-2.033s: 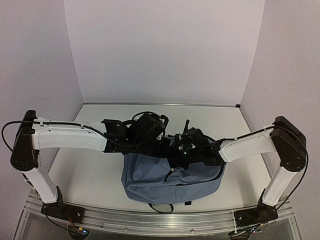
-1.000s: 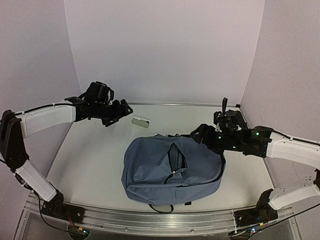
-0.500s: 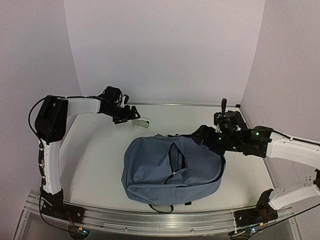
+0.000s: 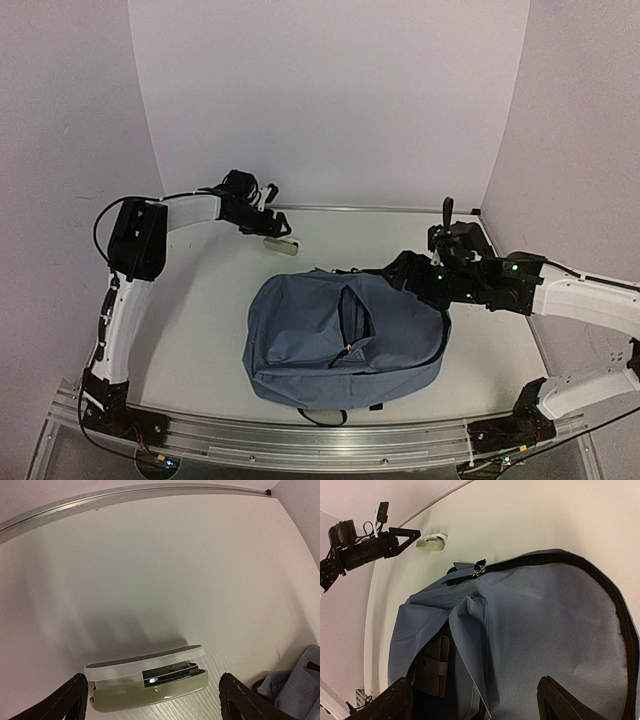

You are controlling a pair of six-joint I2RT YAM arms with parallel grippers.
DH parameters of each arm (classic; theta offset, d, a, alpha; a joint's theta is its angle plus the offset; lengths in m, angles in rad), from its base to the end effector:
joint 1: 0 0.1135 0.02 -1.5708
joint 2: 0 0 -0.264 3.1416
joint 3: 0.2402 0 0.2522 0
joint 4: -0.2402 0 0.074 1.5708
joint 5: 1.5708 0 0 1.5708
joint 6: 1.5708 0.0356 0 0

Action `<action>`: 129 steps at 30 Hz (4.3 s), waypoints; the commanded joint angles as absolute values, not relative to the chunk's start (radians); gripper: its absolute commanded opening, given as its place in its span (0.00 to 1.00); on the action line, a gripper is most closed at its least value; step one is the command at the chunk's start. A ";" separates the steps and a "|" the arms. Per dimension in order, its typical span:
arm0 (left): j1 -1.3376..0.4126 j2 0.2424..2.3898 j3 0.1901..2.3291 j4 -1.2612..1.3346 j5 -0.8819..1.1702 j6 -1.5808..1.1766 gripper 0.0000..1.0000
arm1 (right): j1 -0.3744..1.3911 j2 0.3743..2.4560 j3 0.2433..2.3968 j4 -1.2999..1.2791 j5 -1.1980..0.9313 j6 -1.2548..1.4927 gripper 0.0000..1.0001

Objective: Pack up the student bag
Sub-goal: Pick up the stationery from the center of the board.

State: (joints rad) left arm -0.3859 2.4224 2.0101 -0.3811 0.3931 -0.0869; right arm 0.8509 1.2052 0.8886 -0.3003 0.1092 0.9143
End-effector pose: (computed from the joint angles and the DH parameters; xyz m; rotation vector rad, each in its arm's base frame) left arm 0.4971 -0.2167 0.1680 0.5479 2.3310 -0.6909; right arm 0.1785 0.1977 0.2775 0.1391 2.3185 0.8461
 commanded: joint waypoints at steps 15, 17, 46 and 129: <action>-0.373 2.456 2.076 -0.441 0.637 0.045 0.90 | 0.845 1.202 0.884 -0.295 0.107 0.942 0.86; -0.373 2.426 2.034 -0.433 0.647 0.048 0.89 | 0.845 1.205 0.885 -0.296 0.106 0.941 0.86; -0.375 2.479 2.116 -0.421 0.625 0.156 0.89 | 0.845 1.184 0.855 -0.271 0.088 0.960 0.86; -0.626 1.702 1.380 -0.088 0.602 -0.144 0.25 | 0.845 1.194 0.963 -0.110 -0.153 0.781 0.87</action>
State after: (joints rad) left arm -0.5498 1.8119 1.4650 -0.1105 0.4338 0.0234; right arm 0.8467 1.1969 0.9271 -0.2218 -0.0125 0.8655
